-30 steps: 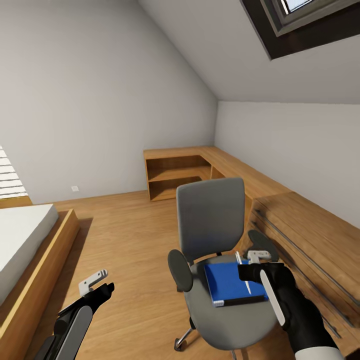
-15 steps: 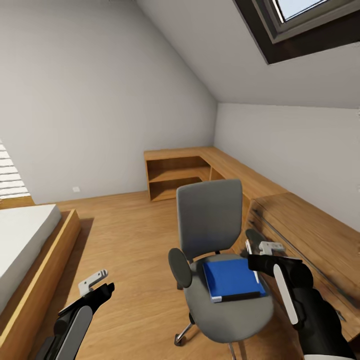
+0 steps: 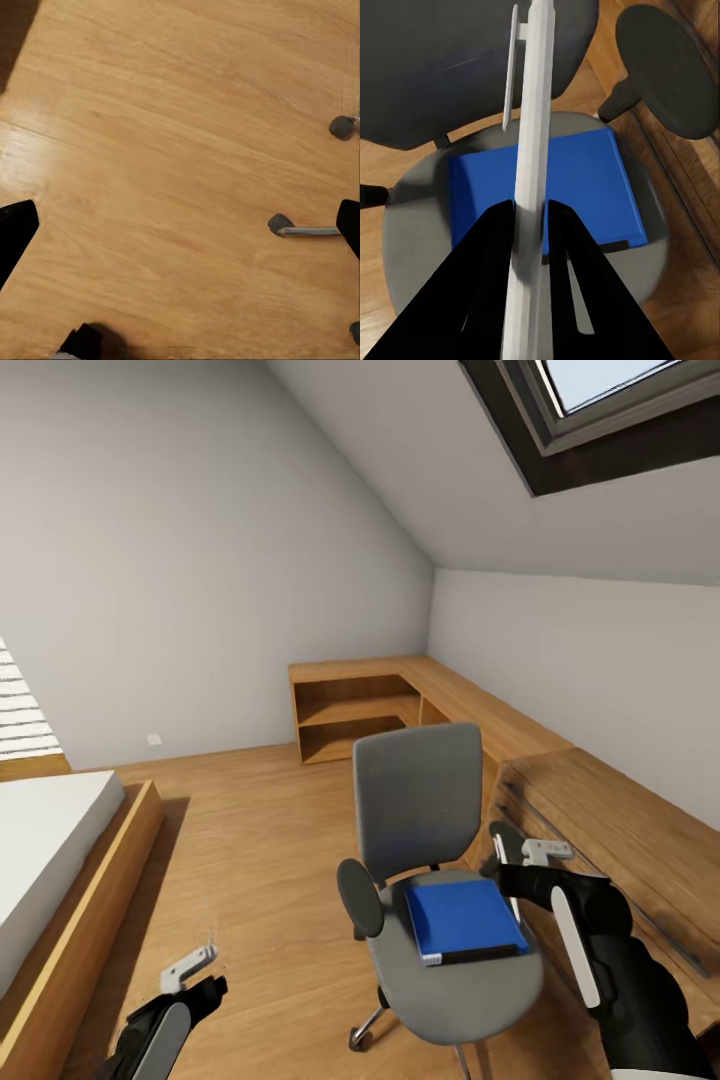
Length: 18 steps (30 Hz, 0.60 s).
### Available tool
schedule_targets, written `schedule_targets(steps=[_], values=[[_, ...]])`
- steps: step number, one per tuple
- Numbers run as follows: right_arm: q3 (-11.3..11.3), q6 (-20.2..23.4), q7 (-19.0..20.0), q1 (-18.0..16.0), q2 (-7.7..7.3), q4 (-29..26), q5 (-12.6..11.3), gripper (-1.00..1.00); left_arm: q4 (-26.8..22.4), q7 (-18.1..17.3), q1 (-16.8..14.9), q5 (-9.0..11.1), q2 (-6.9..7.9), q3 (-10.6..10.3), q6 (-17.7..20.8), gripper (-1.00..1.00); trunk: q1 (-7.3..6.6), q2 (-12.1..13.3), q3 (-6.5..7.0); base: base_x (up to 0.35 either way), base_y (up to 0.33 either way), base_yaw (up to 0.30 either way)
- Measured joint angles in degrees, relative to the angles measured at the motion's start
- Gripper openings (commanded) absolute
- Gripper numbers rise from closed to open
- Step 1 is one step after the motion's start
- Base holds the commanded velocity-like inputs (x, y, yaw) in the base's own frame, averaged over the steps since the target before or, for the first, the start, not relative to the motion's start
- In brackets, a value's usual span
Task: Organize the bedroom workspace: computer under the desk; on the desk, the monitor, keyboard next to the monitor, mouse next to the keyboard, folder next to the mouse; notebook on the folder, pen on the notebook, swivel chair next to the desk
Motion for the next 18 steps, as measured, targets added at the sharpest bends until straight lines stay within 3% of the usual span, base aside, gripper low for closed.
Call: schedule_targets(steps=[4, 5, 6, 10, 11, 14, 18], values=[[-0.65, 0.0, -0.02, 0.0, 0.0, -0.1, 0.03, -1.0, 5.8, -0.86, 0.46, -0.17, 0.1, -0.02, -3.26, 1.0, -0.88, 1.6, 0.72, 0.0, 0.0, 0.0], [-1.73, 0.0, -0.03, 0.0, -0.01, -0.14, 0.13, -1.0, 11.81, -4.68, 1.34, -0.96, 1.11, -0.15, -12.36, 1.0, -1.1, 2.01, 0.89, 0.0, 0.0, 0.0], [-1.85, 0.0, -0.02, 0.0, 0.0, -0.14, 0.0, -1.0, 13.04, -5.57, 1.62, -1.37, 1.44, -0.21, -13.65, 1.0, -1.32, 2.41, 1.08, 0.0, 0.0, 0.0], [-2.57, 0.0, -0.03, 0.0, 0.0, -0.13, 0.05, -1.0, 16.07, -10.44, 2.37, -3.99, 2.38, -0.3, -16.49, 1.0, -2.2, 4.01, 1.8, 0.0, 0.0, 0.0], [-3.7, -0.03, -0.03, 0.0, 0.01, -0.1, 0.16, -1.0, 17.7, -13.79, 2.55, -5.22, 2.61, -0.32, -17.31, 1.0, -2.42, 4.41, 1.98, 0.0, 0.0, 0.0], [-5.15, -0.25, -0.05, 0.0, 0.13, -0.07, 0.12, -1.0, 18.99, -17.43, 2.66, -6.12, 2.82, -0.31, -18.82, 1.0, -3.08, 5.62, 2.52, 0.0, 0.0, 0.0], [-6.57, -0.63, -0.05, 0.0, 0.12, -0.07, 0.09, -1.0, 20.09, -19.32, 2.72, -6.44, 2.92, -0.33, -21.54, 1.0, -3.96, 7.22, 3.26, 0.0, 0.0, -0.026]])
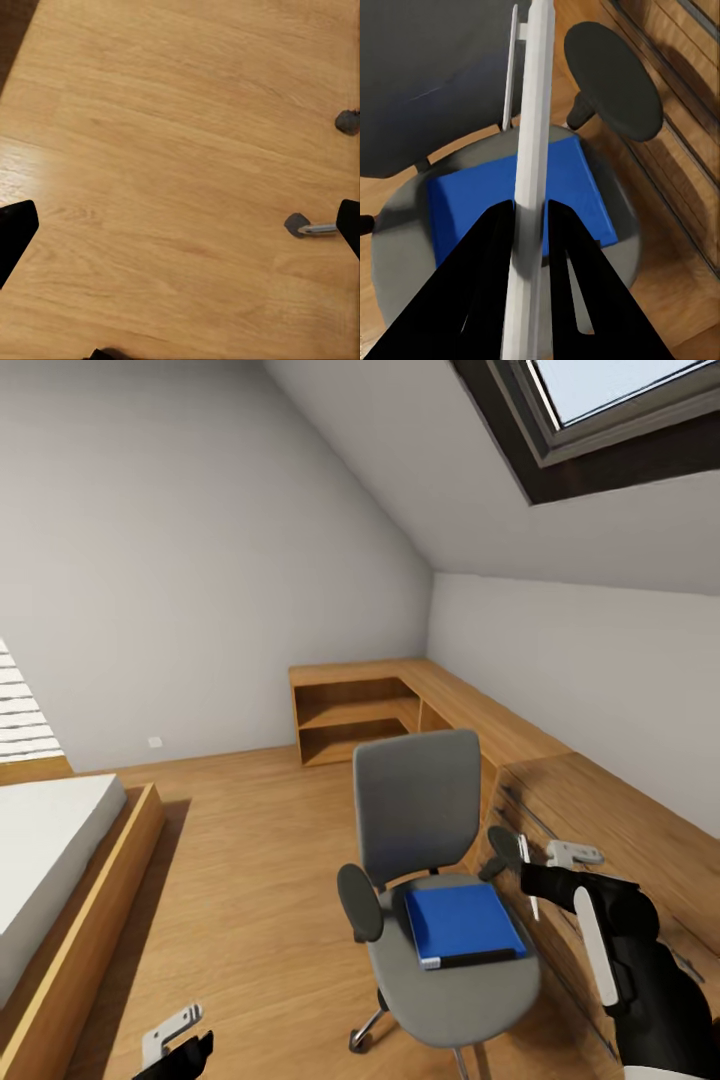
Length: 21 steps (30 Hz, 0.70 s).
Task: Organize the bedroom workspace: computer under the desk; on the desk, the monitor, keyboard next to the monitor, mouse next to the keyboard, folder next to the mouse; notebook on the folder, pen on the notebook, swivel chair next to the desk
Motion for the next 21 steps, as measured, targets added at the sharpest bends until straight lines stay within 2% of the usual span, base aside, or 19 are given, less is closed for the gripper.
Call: schedule_targets(steps=[9, 13, 17, 21], values=[[-1.1, -0.4, -0.06, 0.01, 0.01, 0.04, 0.01, -1.0, 2.73, -0.92, 0.01, -0.73, 0.14, -0.07, -2.82, 1.0, -1.98, 3.61, 1.92, 0.0, 0.0, -0.17], [-3.13, -0.43, -0.03, 0.01, 0.02, 0.1, 0.07, -1.0, 3.02, -1.08, 0.0, -0.91, 0.9, -0.06, -3.09, 1.0, -2.86, 5.22, 2.81, 0.0, 0.0, -0.241], [-6.42, -0.45, 0.0, 0.01, 0.09, 0.2, 0.13, -1.0, 3.14, -1.13, 0.01, -0.92, 1.44, -0.1, -3.18, 1.0, -3.74, 6.83, 3.68, 0.0, 0.0, -0.219], [-7.95, -0.45, 0.02, 0.01, 0.12, 0.19, -0.04, -1.0, 3.23, -1.09, 0.01, -0.87, 1.61, -0.1, -3.2, 1.0, -4.62, 8.43, 4.46, 0.0, 0.0, -0.095]])
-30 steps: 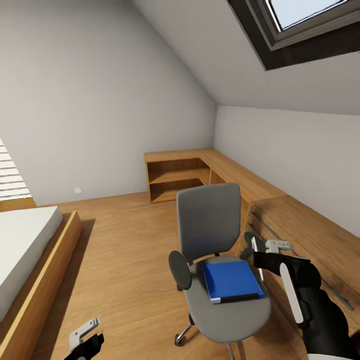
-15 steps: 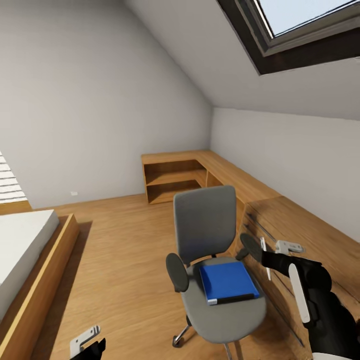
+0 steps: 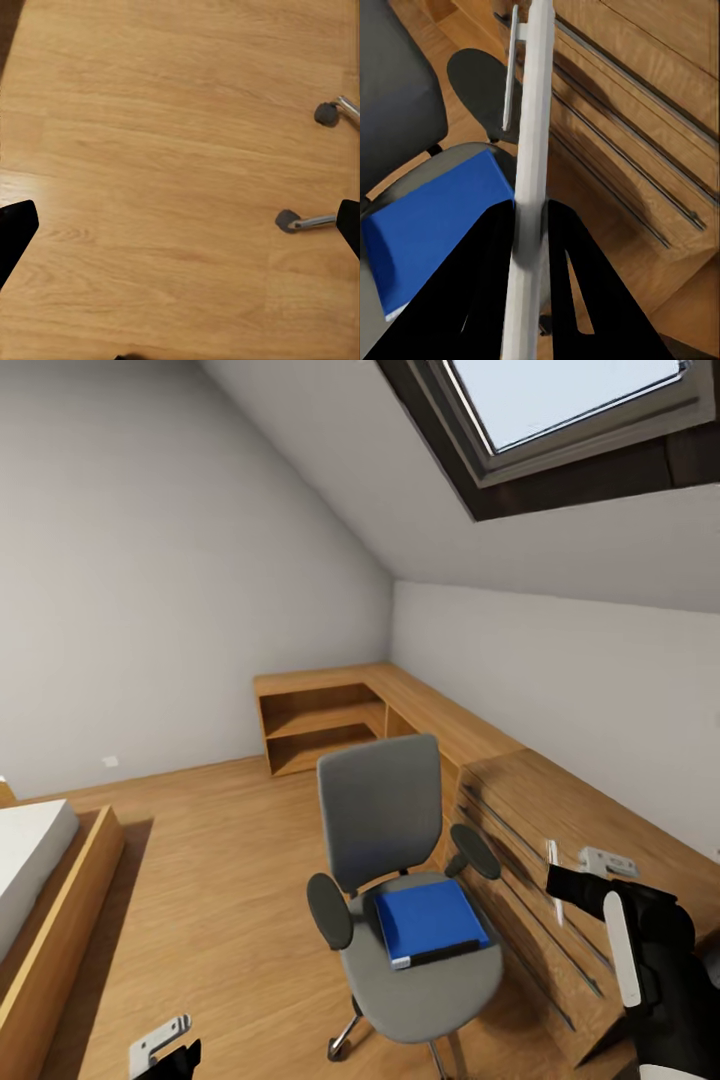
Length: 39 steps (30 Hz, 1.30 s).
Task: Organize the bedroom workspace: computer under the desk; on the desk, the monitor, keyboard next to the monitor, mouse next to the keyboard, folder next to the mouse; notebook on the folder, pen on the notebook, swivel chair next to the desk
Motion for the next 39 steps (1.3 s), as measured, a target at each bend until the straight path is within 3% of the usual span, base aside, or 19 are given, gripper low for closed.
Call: schedule_targets(steps=[14, 15, 19, 24, 25, 29, 33, 39], values=[[-1.11, 0.01, -0.04, 0.0, 0.02, 0.07, 0.01, -1.0, 5.7, 0.0, 0.01, 0.18, 0.11, -0.01, -1.72, 1.0, -3.08, 5.62, 2.55, 0.0, 0.0, -0.014], [-1.08, 0.02, -0.01, 0.0, 0.08, 0.08, 0.0, -1.0, 8.87, -0.06, 0.02, 0.05, 0.11, 0.06, -4.81, 1.0, -3.3, 6.02, 2.72, 0.0, 0.0, 0.0], [-1.12, 0.02, -0.03, 0.0, 0.1, 0.09, 0.02, -1.0, 12.95, -1.19, 0.02, -0.22, 0.05, 0.1, -9.66, 1.0, -4.18, 7.63, 3.44, 0.0, 0.0, 0.0], [-1.13, 0.02, -0.14, 0.0, 0.07, 0.35, 0.16, -1.0, 16.71, -3.61, 0.02, -0.18, 0.05, 0.05, -13.72, 1.0, -5.28, 9.64, 4.34, 0.0, 0.0, 0.0], [-1.14, 0.02, -0.17, 0.0, 0.02, 1.03, 0.21, -1.0, 19.78, -5.29, 0.03, -0.08, 0.04, 0.02, -15.37, 1.0, -5.5, 10.04, 4.52, 0.0, 0.0, 0.0], [-1.14, 0.02, -0.21, 0.0, -0.04, 1.8, 0.23, -1.0, 24.01, -7.09, 0.02, 0.02, 0.07, -0.09, -18.36, 1.0, -6.38, 11.64, 5.24, 0.0, 0.0, -0.005], [-1.19, 0.02, -0.26, 0.01, -0.11, 2.16, 0.22, -1.0, 29.43, -8.35, 0.03, 0.1, -0.02, -0.25, -26.14, 1.0, -7.26, 13.25, 6.07, 0.0, 0.0, -0.136], [-1.23, 0.02, -0.16, 0.01, -0.21, 2.25, 0.17, -1.0, 32.31, -8.62, 0.03, -2.79, -0.37, -0.58, -33.59, 1.0, -8.58, 15.67, 7.43, 0.0, 0.0, -0.234]])
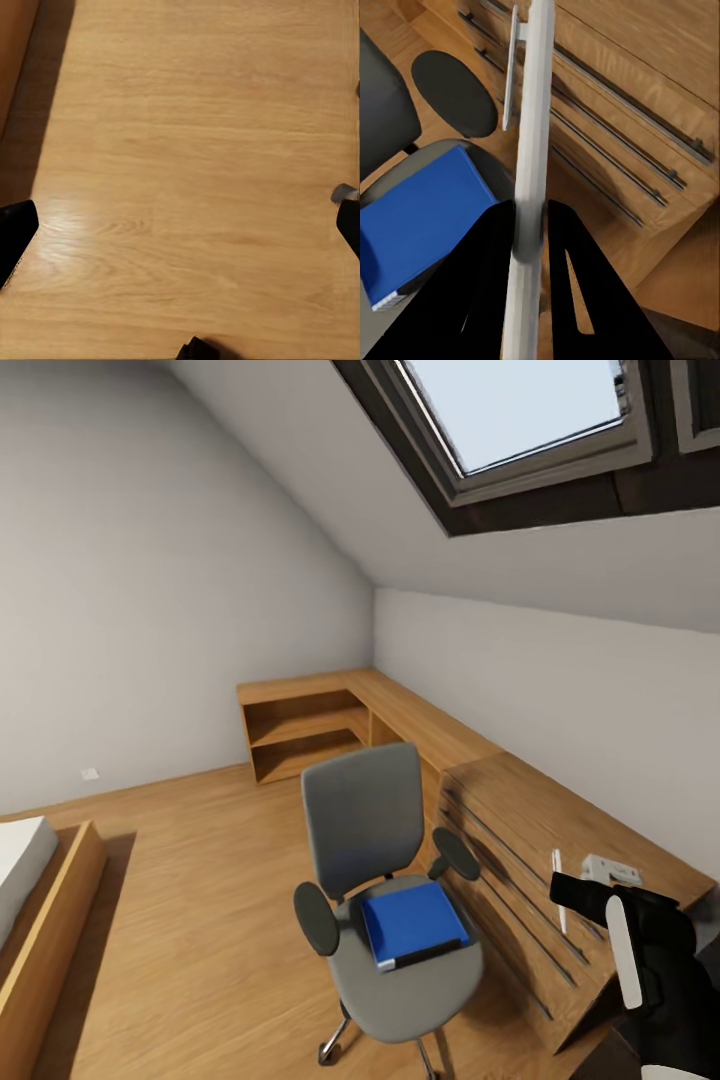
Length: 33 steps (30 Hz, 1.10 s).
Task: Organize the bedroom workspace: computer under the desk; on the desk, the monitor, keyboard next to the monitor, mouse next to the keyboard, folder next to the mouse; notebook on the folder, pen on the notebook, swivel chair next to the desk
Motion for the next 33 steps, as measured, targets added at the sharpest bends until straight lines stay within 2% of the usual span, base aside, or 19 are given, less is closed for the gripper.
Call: schedule_targets(steps=[2, 7, 14, 21, 24, 25, 29, 33], values=[[-0.02, 0.0, -0.05, 0.0, -0.02, 0.03, 0.04, -1.0, 0.51, -0.01, -0.01, -0.98, -0.06, 0.0, -1.16, 1.0, -0.44, 0.8, 0.45, 0.0, 0.0, -0.254], [-0.11, -0.02, -0.27, 0.0, -0.08, 0.71, 0.16, -1.0, 0.93, -0.01, -0.01, -1.69, -0.13, 0.0, -1.99, 1.0, -1.54, 2.81, 1.58, 0.0, 0.0, -0.257], [-1.75, -0.57, -3.9, 0.0, -0.25, 2.6, 1.63, -1.0, 1.11, 0.05, 0.0, -1.91, -0.12, 0.01, -2.33, 1.0, -3.08, 5.63, 3.17, 0.0, 0.0, -0.26], [-1.94, -0.84, -7.4, 0.0, -0.36, 6.44, 2.36, -1.0, 1.14, 0.08, -0.01, -1.93, -0.12, 0.01, -2.37, 1.0, -4.62, 8.45, 4.73, 0.0, 0.0, -0.264], [-1.87, -1.11, -7.91, 0.0, -0.48, 7.62, 3.62, -1.0, 1.15, 0.13, -0.01, -1.93, -0.12, 0.01, -2.39, 1.0, -5.28, 9.66, 5.4, 0.0, 0.0, -0.265], [-1.75, -1.69, -8.24, -0.01, -0.48, 8.69, 5.73, -1.0, 1.15, 0.17, -0.01, -1.93, -0.12, 0.01, -2.39, 1.0, -5.5, 10.06, 5.62, 0.0, 0.0, -0.267], [-1.68, -2.0, -8.35, -0.03, -0.51, 9.64, 6.63, -1.0, 1.15, 0.16, 0.0, -1.89, -0.12, 0.01, -2.4, 1.0, -6.38, 11.66, 6.5, 0.0, 0.0, -0.268], [-1.53, -2.15, -8.33, -0.04, -0.49, 10.6, 6.97, -1.0, 1.16, 0.15, 0.0, -1.92, -0.12, 0.0, -2.4, 1.0, -6.38, 11.68, 6.66, 0.0, 0.0, -0.269]])
